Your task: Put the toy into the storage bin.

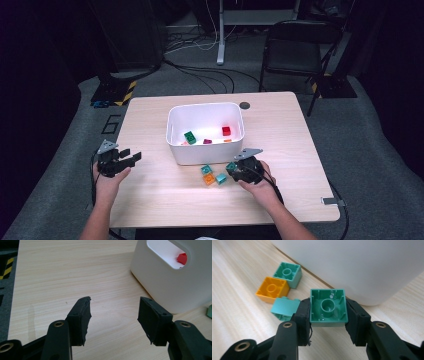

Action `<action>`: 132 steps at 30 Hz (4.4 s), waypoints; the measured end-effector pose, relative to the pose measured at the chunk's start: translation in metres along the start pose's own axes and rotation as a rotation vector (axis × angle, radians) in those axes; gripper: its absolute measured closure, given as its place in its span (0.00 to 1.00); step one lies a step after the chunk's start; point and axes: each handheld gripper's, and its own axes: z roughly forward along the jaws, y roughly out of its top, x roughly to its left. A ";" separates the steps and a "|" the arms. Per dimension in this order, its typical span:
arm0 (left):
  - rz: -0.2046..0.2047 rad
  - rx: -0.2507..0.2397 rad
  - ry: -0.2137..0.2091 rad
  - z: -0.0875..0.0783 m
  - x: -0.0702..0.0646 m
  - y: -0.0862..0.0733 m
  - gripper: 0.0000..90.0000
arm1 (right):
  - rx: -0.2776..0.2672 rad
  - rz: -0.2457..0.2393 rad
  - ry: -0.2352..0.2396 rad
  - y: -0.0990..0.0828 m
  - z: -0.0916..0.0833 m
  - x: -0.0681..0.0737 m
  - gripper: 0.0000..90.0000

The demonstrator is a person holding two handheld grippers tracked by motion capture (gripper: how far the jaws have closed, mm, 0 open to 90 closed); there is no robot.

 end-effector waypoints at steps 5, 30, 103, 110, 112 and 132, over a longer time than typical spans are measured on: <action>-0.002 -0.001 -0.001 -0.001 0.000 0.000 0.48 | -0.001 -0.016 0.017 0.008 -0.013 0.004 0.65; -0.007 -0.006 -0.002 -0.001 0.001 0.000 0.48 | -0.031 -0.067 0.124 0.063 -0.067 0.012 0.65; -0.012 -0.011 -0.004 -0.002 0.003 0.001 0.48 | -0.099 -0.018 0.059 0.207 -0.009 -0.026 0.65; -0.014 -0.013 -0.004 -0.002 0.004 0.000 0.48 | -0.084 0.010 0.019 0.208 0.012 -0.030 0.65; -0.013 -0.014 -0.004 -0.002 0.004 0.000 0.48 | -0.082 0.020 0.009 0.208 0.016 -0.031 0.65; -0.012 -0.013 -0.005 -0.002 0.004 0.001 0.48 | -0.029 0.046 -0.029 0.206 0.038 -0.039 0.61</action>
